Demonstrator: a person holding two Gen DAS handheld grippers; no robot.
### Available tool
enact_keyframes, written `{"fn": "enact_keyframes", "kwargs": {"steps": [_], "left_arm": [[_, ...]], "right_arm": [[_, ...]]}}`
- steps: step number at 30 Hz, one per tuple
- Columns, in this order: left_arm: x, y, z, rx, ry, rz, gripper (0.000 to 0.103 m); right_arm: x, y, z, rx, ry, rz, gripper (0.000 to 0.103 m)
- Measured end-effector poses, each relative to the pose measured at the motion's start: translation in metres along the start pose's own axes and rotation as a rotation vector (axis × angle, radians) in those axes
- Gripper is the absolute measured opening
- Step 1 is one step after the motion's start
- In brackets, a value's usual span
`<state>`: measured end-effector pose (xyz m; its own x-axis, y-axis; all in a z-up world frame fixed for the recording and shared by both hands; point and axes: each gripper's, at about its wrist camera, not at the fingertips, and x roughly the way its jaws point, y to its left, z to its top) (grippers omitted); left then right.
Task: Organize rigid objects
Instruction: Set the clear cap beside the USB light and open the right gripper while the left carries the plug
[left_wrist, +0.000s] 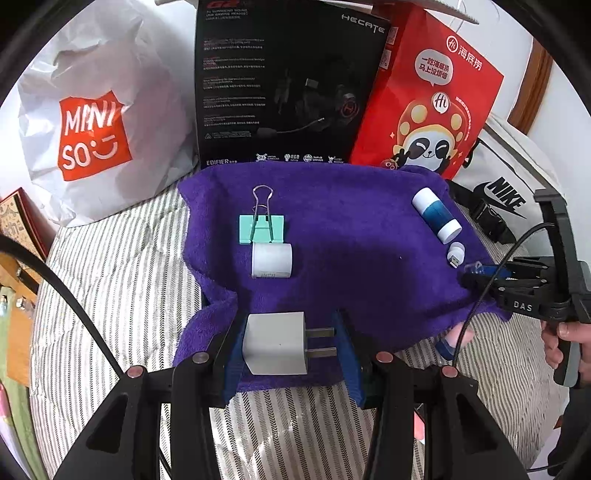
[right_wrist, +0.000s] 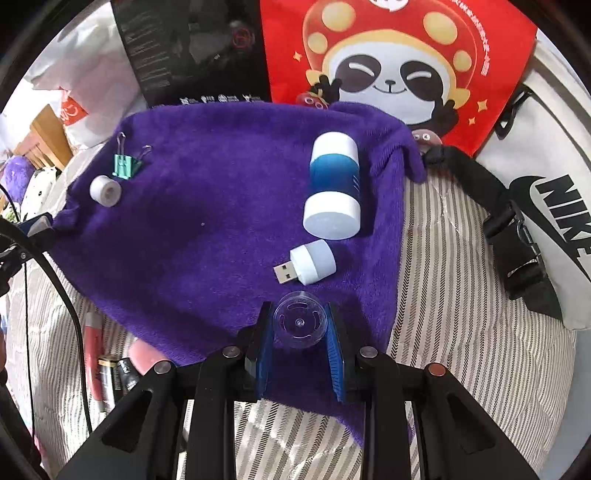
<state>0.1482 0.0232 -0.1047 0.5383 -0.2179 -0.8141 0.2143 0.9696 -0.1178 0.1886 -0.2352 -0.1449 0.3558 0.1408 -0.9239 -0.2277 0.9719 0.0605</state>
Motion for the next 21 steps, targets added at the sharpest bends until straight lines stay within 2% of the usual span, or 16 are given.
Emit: {"fn": "enact_keyframes", "kwargs": {"steps": [13, 15, 19, 21], "left_arm": [[0.013, 0.007, 0.004, -0.012, 0.018, 0.001, 0.043], [0.016, 0.007, 0.004, -0.013, 0.023, 0.006, 0.043], [0.022, 0.009, 0.004, -0.018, 0.034, 0.014, 0.043], [0.023, 0.01, 0.004, -0.024, 0.038, 0.015, 0.043]], "right_arm": [[0.01, 0.004, 0.007, -0.01, 0.006, 0.003, 0.027], [0.01, 0.006, 0.005, -0.027, 0.002, 0.005, 0.031], [0.005, 0.01, 0.001, -0.044, -0.016, 0.005, 0.046], [0.001, 0.009, 0.0, -0.038, -0.025, 0.015, 0.049]]}}
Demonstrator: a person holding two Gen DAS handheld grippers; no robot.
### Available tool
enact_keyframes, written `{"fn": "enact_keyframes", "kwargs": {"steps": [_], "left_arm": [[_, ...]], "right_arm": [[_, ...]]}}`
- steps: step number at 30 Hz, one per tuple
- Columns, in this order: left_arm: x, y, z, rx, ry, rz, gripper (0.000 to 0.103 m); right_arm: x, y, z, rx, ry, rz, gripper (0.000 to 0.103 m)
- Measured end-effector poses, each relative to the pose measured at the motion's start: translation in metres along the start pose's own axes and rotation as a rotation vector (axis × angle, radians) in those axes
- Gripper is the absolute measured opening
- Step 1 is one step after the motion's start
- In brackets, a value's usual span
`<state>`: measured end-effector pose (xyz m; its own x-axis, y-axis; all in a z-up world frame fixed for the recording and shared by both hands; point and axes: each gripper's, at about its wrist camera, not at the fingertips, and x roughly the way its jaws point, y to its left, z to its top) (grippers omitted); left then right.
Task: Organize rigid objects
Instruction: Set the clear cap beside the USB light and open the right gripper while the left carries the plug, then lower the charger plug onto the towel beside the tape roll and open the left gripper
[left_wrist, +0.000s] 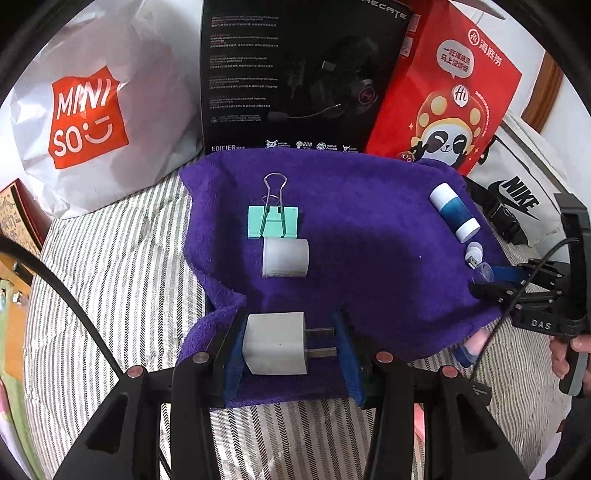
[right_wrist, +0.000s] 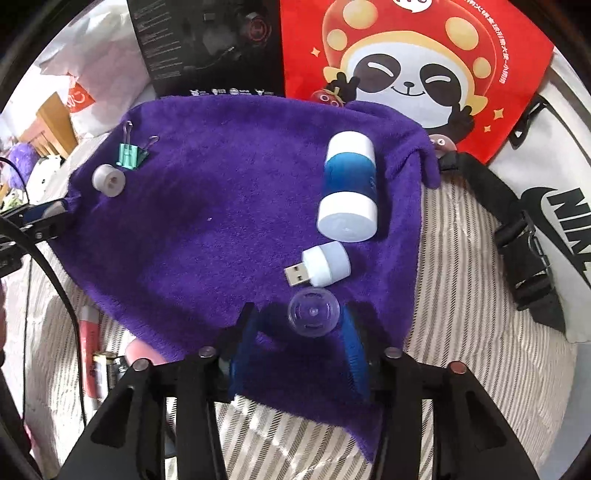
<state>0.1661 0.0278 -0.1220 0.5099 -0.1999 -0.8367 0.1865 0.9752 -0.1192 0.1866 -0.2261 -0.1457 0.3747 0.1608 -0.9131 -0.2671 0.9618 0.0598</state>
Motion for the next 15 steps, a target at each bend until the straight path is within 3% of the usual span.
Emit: {"fn": "enact_keyframes", "kwargs": {"steps": [15], "left_arm": [[0.017, -0.006, 0.009, -0.006, -0.002, 0.007, 0.043]], "right_arm": [[-0.05, -0.018, -0.036, 0.142, -0.12, 0.036, 0.055]]}}
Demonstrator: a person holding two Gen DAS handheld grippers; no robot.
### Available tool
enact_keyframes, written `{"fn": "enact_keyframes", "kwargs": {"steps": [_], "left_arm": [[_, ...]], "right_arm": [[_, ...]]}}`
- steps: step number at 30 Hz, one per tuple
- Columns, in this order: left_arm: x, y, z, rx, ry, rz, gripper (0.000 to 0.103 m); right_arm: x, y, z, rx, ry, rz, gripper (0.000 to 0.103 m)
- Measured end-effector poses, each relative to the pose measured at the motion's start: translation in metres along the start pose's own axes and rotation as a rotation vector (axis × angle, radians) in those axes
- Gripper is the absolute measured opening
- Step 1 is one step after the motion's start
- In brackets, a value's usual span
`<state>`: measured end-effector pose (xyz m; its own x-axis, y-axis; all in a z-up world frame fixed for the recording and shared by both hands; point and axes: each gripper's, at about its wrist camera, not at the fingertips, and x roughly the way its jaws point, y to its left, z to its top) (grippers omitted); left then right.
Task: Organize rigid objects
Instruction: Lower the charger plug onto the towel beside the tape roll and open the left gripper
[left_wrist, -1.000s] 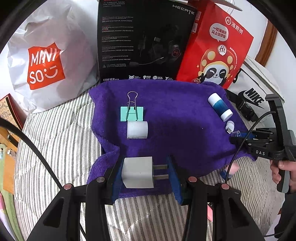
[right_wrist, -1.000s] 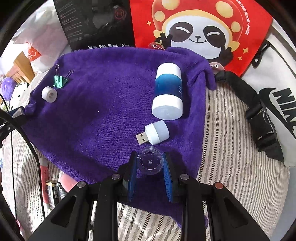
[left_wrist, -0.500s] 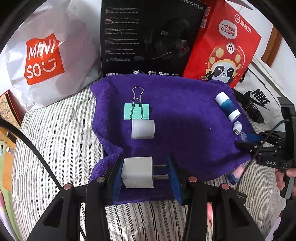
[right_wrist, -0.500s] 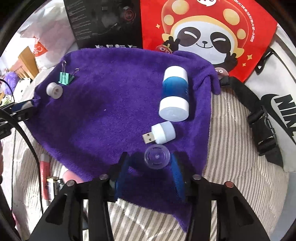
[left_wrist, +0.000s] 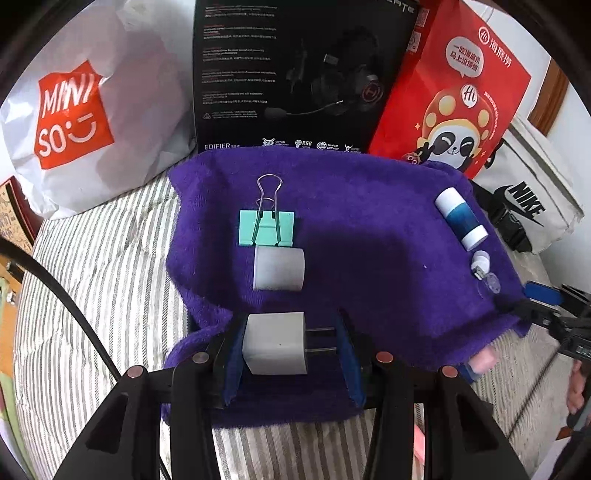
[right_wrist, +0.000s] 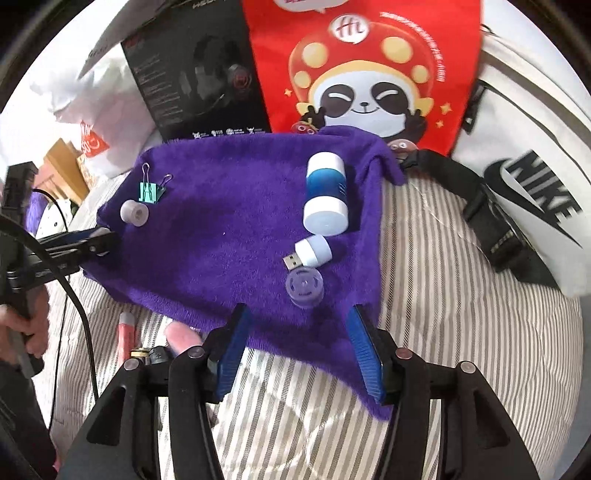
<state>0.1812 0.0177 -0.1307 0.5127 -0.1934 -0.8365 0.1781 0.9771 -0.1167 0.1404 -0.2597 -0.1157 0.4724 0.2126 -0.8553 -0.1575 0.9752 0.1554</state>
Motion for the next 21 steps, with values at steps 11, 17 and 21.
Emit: {"fn": "enact_keyframes", "kwargs": {"steps": [11, 17, 21], "left_arm": [[0.022, -0.006, 0.002, 0.074, 0.005, 0.065, 0.043], [0.023, -0.011, 0.0, 0.104, 0.006, 0.094, 0.043], [0.023, -0.012, 0.001, 0.113, 0.018, 0.103, 0.043]], "right_arm": [[-0.021, 0.011, -0.031, 0.092, -0.036, 0.06, 0.056], [-0.028, 0.012, -0.033, 0.094, -0.044, 0.072, 0.056], [-0.031, 0.011, -0.036, 0.088, -0.042, 0.07, 0.056]]}}
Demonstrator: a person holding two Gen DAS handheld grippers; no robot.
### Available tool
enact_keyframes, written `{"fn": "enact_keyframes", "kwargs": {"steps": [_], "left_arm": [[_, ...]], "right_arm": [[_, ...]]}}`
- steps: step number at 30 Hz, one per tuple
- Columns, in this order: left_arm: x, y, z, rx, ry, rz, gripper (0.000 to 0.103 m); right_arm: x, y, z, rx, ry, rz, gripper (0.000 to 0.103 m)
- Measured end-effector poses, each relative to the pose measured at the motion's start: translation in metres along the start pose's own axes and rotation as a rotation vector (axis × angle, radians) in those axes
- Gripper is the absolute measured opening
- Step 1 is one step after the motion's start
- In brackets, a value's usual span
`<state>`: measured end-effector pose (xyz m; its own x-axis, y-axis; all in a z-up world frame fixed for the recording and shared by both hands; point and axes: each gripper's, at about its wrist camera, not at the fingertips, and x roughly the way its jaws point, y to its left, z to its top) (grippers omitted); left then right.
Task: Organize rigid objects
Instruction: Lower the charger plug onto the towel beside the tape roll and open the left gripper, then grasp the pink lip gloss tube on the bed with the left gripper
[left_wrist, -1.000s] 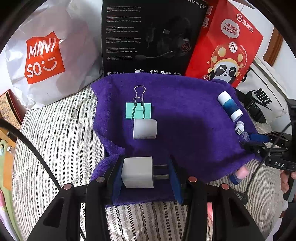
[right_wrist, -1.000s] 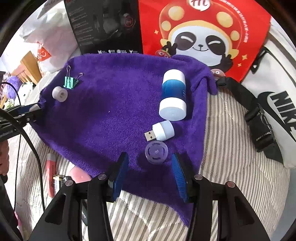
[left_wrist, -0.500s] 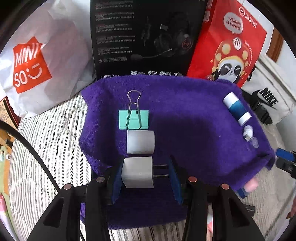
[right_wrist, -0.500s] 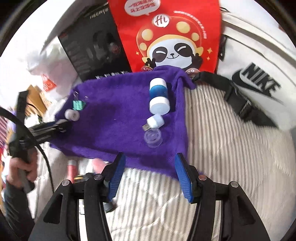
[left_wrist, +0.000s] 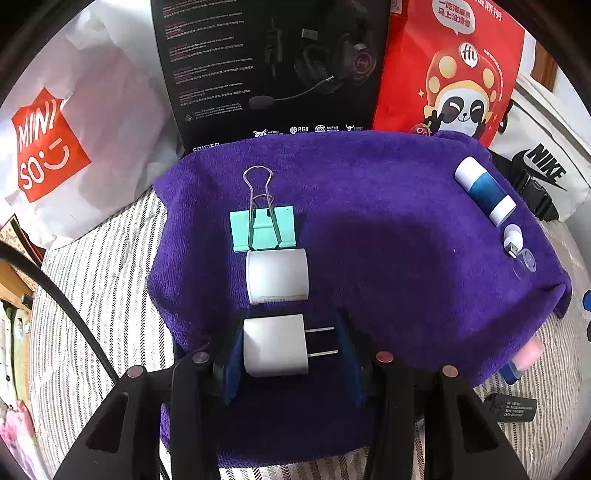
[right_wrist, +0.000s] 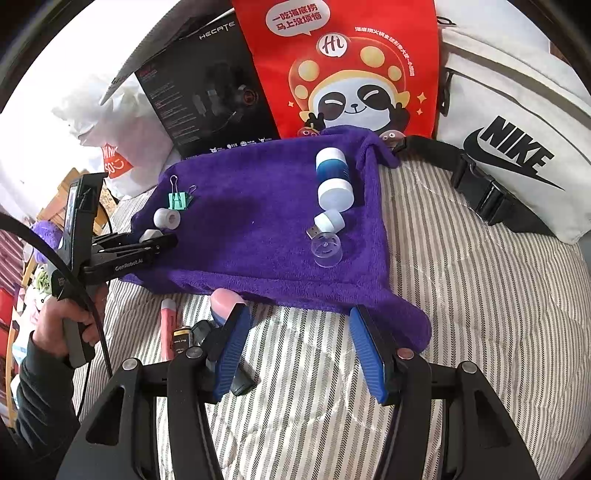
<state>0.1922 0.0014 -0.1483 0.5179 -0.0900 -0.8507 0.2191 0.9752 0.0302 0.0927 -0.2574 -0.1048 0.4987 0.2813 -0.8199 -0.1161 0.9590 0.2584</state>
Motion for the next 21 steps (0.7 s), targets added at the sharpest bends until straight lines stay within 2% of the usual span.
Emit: {"fn": "enact_keyframes", "kwargs": {"steps": [3, 6, 11, 17, 21], "left_arm": [[-0.001, 0.0, 0.0, -0.005, 0.015, -0.009, 0.044], [-0.004, 0.0, -0.003, -0.005, 0.025, -0.019, 0.049], [-0.012, 0.0, -0.01, -0.031, 0.035, -0.03, 0.049], [-0.044, -0.002, -0.021, -0.061, 0.002, -0.066, 0.049], [-0.069, -0.012, -0.031, -0.042, -0.031, -0.045, 0.049]], "right_arm": [[-0.003, -0.001, -0.003, 0.003, -0.001, 0.001, 0.056], [-0.007, -0.002, -0.005, 0.009, -0.006, 0.008, 0.057], [-0.013, 0.001, -0.009, 0.008, -0.021, 0.017, 0.057], [-0.017, 0.003, -0.016, 0.006, -0.015, 0.009, 0.059], [-0.018, 0.005, -0.021, 0.01, -0.01, 0.008, 0.059]]}}
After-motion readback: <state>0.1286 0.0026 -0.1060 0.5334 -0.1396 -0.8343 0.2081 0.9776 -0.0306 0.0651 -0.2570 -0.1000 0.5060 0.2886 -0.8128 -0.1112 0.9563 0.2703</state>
